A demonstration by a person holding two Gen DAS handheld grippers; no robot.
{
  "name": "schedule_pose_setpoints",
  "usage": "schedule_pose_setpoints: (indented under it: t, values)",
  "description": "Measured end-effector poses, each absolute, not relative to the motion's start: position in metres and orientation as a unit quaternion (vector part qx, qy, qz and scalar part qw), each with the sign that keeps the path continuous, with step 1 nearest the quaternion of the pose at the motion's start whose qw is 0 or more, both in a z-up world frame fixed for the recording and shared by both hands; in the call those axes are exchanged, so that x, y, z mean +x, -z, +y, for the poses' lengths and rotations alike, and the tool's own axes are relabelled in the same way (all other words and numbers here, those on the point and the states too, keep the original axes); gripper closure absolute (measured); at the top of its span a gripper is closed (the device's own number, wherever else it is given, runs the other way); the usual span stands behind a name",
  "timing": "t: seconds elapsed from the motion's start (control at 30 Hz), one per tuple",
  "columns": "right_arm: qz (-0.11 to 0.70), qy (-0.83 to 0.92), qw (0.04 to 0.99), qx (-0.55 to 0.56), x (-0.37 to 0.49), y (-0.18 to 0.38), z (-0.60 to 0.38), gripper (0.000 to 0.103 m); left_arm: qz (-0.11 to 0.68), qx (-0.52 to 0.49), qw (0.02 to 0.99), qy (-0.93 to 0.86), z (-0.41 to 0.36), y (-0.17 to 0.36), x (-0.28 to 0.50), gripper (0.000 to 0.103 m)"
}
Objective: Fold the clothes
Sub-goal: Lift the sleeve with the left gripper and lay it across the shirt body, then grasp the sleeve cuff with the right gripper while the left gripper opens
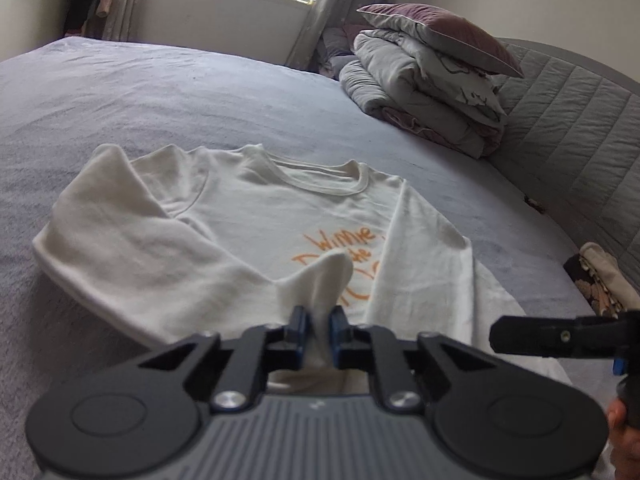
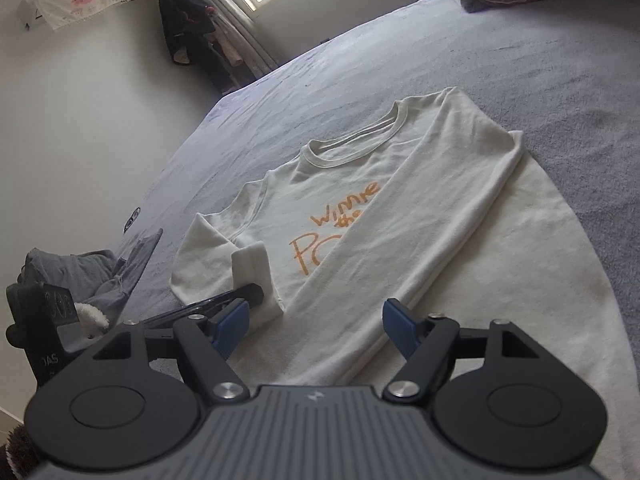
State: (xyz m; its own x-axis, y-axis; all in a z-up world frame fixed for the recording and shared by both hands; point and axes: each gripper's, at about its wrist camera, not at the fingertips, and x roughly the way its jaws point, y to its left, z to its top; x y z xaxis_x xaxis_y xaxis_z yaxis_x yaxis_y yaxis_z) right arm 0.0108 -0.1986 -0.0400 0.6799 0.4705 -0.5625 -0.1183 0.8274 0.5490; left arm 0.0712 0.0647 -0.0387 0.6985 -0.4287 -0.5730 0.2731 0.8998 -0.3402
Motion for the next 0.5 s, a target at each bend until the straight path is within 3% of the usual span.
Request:
schedule_pose_setpoints:
  t: [0.27,0.5]
  values:
    - [0.348,-0.190,0.878,0.267,0.013,0.037,-0.199,0.026,0.326,-0.182,0.895,0.242,0.074,0.021,0.063,0.096]
    - [0.342,-0.202,0.867,0.302,0.015,0.040,-0.202,0.026,0.340,-0.157,0.875,0.306,0.050,0.024,0.050,0.096]
